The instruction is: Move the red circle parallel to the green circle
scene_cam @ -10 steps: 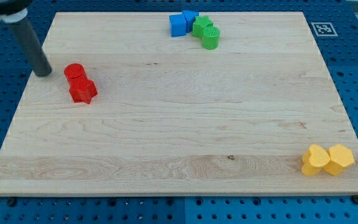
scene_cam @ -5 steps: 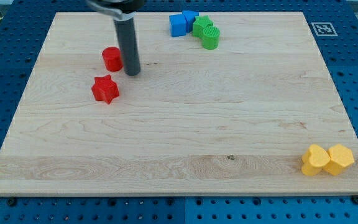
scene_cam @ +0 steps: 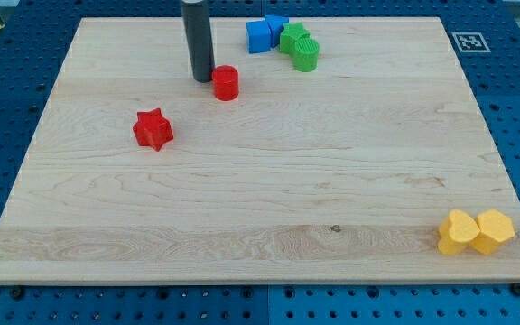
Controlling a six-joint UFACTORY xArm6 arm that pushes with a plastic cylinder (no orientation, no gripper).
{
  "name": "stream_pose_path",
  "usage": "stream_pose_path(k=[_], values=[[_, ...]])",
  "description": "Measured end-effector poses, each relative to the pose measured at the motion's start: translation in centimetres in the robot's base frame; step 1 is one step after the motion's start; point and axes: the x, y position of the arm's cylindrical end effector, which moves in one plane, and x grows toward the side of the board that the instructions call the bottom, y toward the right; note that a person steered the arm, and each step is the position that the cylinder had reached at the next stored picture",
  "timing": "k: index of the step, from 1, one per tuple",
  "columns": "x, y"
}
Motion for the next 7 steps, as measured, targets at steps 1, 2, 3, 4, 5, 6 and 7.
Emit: stream_pose_path(k=[1, 2, 3, 4, 5, 6, 7], values=[[2.2, -1.0], [4.2, 1.1], [3.5, 4.5], [-0.5, 8.2], [-0.4, 6.7], [0.1, 2.2], [-2.1, 1.1]])
